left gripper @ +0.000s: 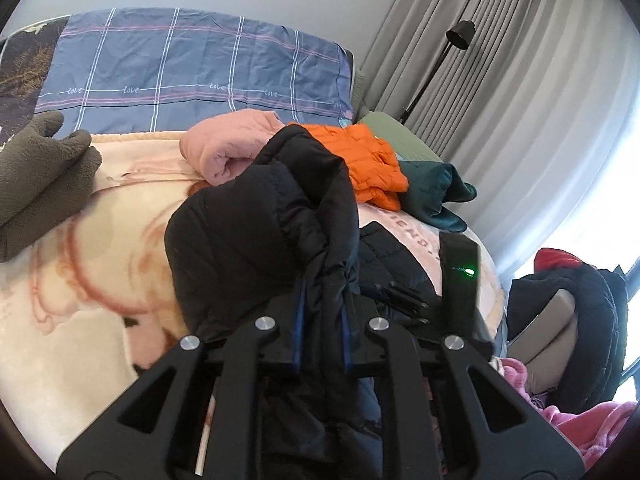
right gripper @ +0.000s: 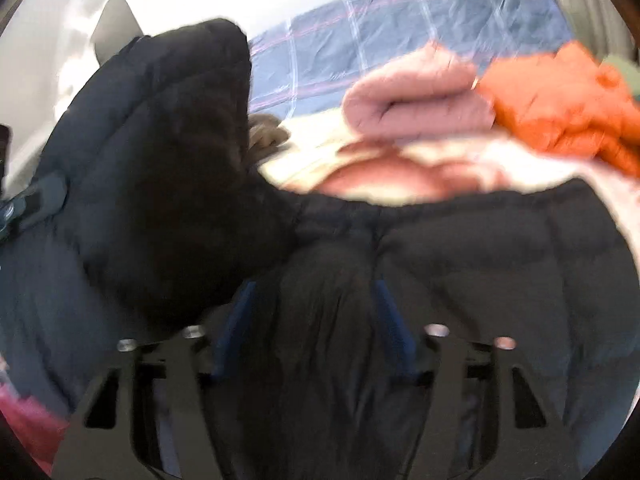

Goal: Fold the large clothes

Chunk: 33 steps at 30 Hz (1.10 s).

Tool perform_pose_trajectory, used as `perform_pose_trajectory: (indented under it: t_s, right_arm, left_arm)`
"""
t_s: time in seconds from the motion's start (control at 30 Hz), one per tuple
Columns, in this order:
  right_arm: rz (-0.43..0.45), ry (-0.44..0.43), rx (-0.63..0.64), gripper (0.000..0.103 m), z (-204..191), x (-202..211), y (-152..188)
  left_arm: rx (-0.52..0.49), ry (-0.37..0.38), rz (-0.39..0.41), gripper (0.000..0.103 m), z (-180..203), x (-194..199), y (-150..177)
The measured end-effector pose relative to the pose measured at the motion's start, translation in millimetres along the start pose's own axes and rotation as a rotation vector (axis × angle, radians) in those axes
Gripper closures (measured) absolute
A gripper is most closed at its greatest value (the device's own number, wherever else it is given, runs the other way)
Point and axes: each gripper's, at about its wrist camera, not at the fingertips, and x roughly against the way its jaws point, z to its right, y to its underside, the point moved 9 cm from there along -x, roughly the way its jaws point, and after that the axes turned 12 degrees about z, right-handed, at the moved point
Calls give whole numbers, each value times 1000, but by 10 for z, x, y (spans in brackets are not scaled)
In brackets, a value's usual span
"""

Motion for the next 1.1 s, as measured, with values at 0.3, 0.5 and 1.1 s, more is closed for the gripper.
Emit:
perform_pose_trajectory:
  t_s: [0.3,0.5,1.1]
  right_arm:
    - [-25,2,-37,65,105,-236,348]
    - [60,-26,-141,64,198,407,370]
    - [236,-36,-296,49,690,1587,572]
  left_arm:
    - [-111,-2,-37,90,429,-316,-122]
    - [-268,52,-72,92,1076,-616,-137]
    - [-182,275,-234,97,1462,-1382,677]
